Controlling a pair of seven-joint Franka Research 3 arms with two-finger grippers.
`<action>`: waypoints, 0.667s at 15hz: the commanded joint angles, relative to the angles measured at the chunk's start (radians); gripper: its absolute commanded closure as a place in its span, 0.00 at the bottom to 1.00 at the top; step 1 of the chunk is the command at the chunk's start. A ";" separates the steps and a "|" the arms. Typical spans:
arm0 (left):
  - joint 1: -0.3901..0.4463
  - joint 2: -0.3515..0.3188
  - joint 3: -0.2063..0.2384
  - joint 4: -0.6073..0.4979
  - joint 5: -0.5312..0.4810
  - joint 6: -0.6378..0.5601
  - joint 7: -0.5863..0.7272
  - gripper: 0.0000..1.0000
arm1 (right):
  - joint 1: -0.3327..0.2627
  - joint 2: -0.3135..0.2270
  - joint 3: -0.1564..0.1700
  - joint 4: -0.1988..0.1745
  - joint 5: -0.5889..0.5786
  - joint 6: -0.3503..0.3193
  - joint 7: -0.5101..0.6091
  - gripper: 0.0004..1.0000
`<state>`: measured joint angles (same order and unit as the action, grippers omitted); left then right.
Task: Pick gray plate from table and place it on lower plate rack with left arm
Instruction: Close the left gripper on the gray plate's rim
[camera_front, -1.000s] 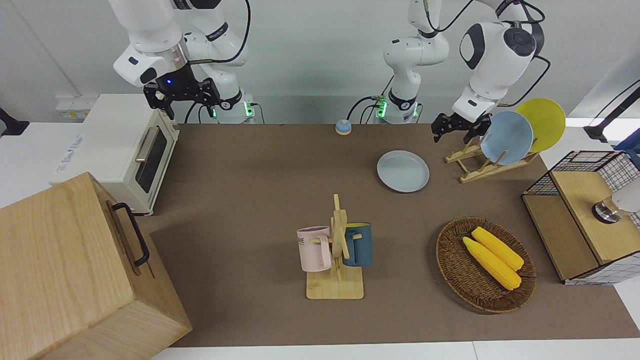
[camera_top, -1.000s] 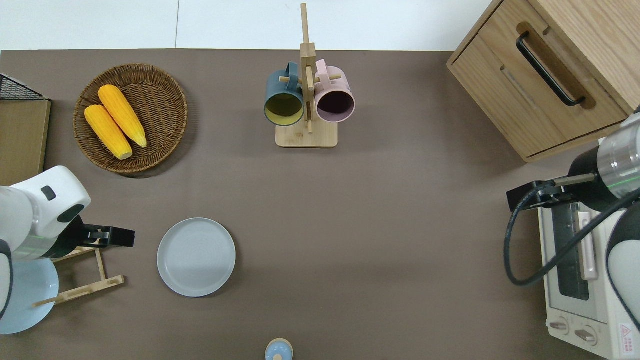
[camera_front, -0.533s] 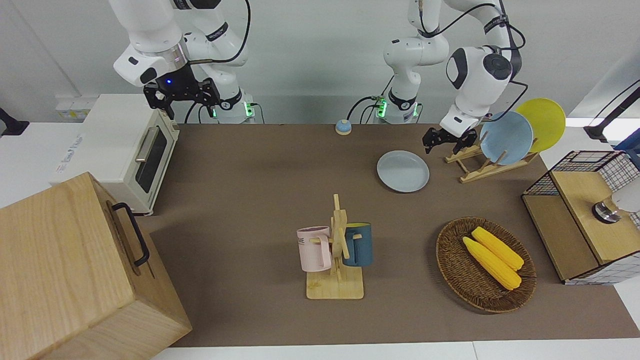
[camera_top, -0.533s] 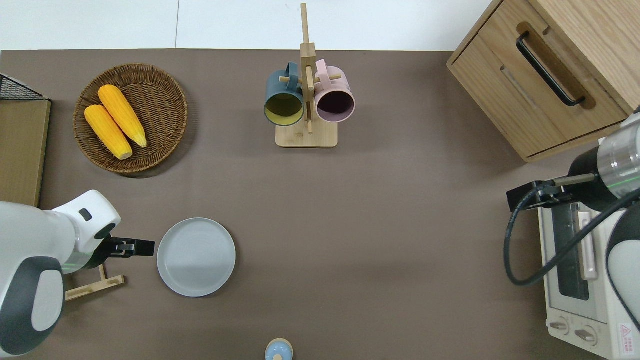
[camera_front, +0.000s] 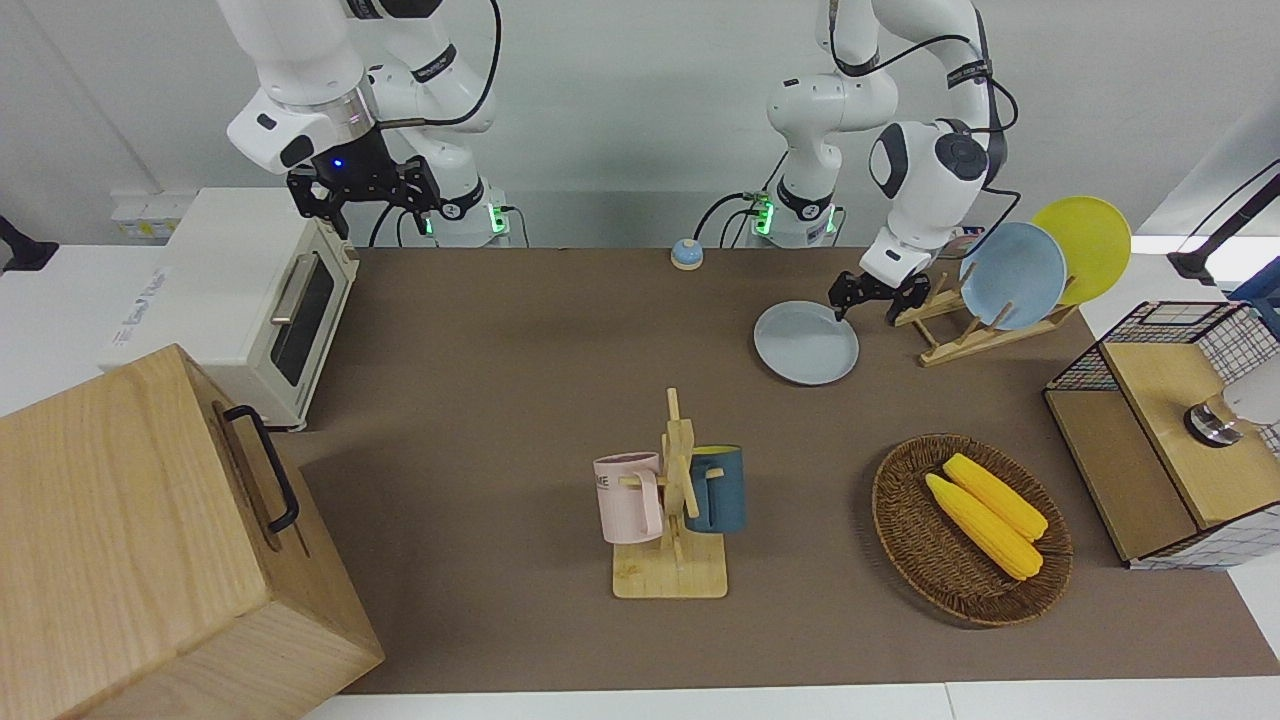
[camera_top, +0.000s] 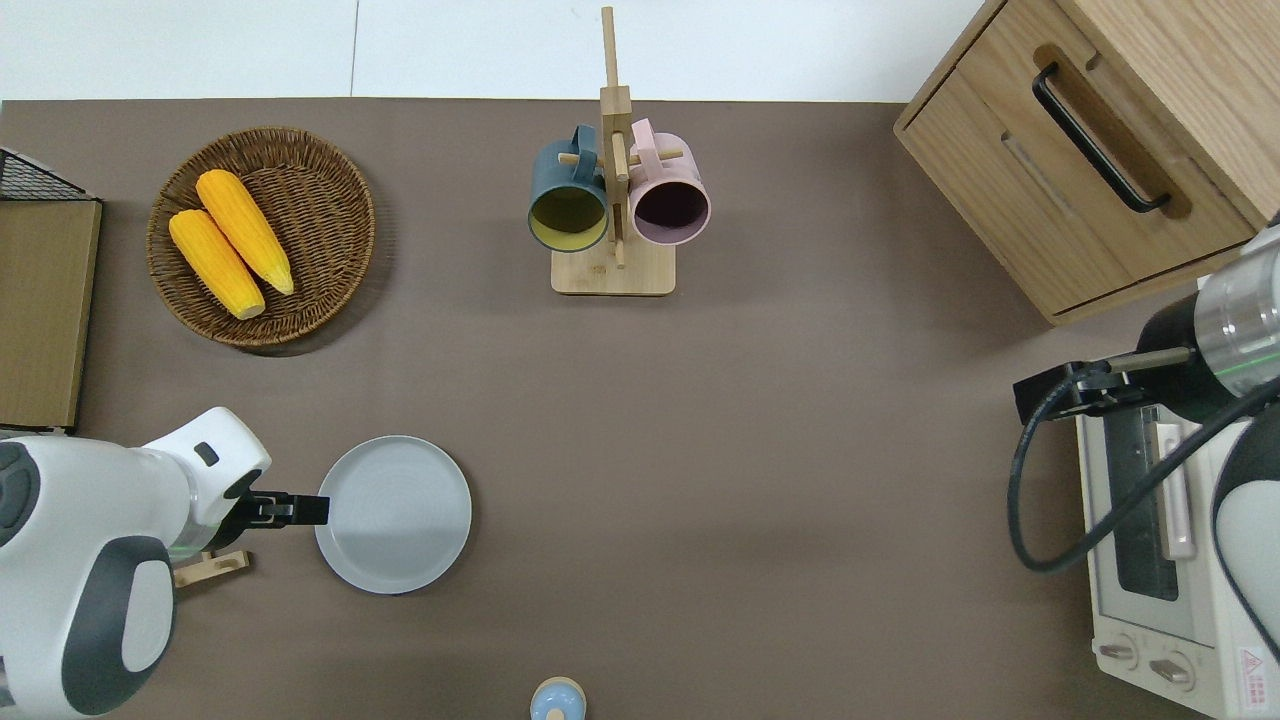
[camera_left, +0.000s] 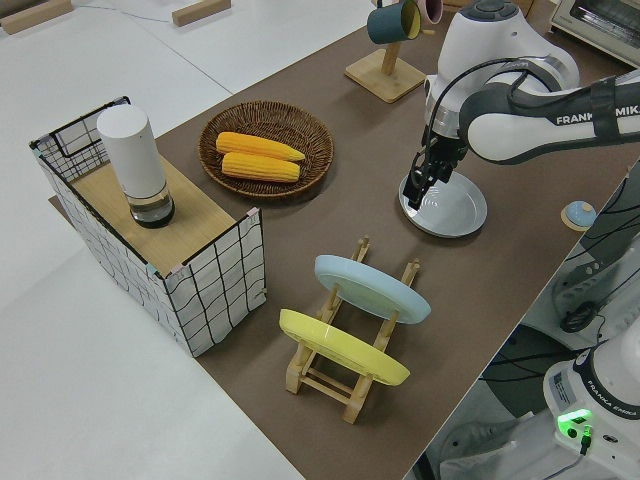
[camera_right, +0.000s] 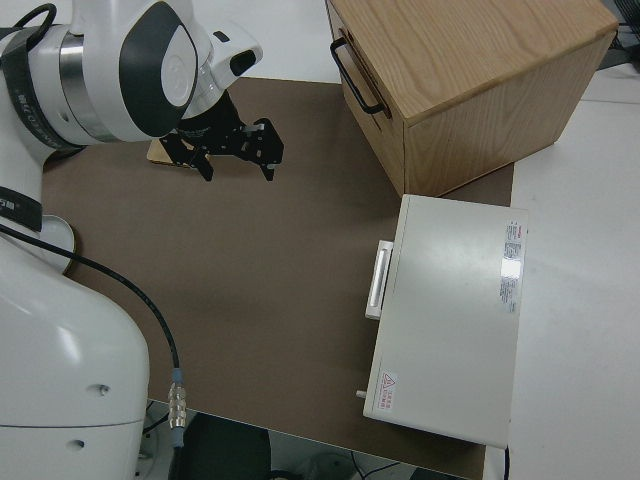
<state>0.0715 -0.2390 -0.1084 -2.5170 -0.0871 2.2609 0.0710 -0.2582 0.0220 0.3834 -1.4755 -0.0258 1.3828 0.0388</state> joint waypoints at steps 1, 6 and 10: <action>-0.015 -0.023 0.004 -0.078 -0.016 0.101 -0.016 0.01 | -0.024 -0.002 0.020 0.007 -0.006 -0.011 0.012 0.02; -0.016 0.019 0.004 -0.111 -0.016 0.180 -0.022 0.01 | -0.024 -0.002 0.022 0.008 -0.006 -0.011 0.012 0.02; -0.016 0.066 0.004 -0.126 -0.016 0.247 -0.023 0.01 | -0.024 -0.002 0.022 0.008 -0.006 -0.011 0.012 0.02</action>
<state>0.0694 -0.1980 -0.1084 -2.6206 -0.0931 2.4465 0.0626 -0.2582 0.0220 0.3834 -1.4755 -0.0258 1.3828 0.0388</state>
